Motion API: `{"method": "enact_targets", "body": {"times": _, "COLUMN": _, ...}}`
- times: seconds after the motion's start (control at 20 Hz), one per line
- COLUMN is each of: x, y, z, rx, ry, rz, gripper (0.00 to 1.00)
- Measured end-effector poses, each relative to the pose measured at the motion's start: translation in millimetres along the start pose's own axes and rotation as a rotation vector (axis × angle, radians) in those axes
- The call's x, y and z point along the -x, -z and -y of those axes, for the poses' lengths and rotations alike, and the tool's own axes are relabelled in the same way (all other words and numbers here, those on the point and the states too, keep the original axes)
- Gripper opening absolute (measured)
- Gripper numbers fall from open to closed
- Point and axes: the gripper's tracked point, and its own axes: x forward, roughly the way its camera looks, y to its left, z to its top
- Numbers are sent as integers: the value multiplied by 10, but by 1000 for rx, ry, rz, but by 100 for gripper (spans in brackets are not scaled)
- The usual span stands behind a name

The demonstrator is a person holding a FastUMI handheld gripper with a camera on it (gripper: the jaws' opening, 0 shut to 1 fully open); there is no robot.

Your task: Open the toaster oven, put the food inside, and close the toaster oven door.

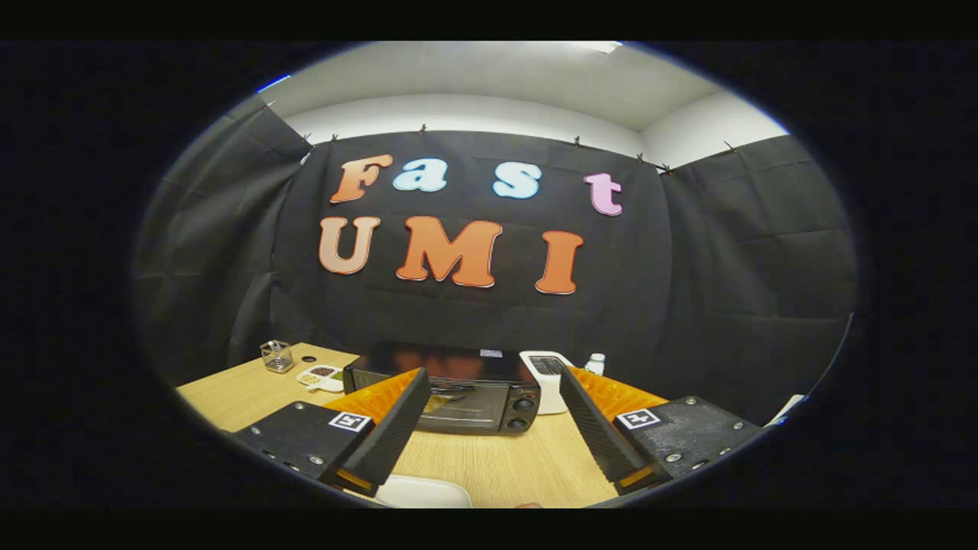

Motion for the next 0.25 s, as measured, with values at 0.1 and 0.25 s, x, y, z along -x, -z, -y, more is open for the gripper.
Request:
{"method": "enact_targets", "body": {"times": 0.1, "x": 27, "y": 27, "z": 27, "rx": -32, "ry": -9, "rz": -4, "gripper": 100}}
{"method": "enact_targets", "body": {"times": 0.25, "x": 19, "y": 48, "z": 109, "rx": -58, "ry": -11, "rz": -6, "gripper": 100}}
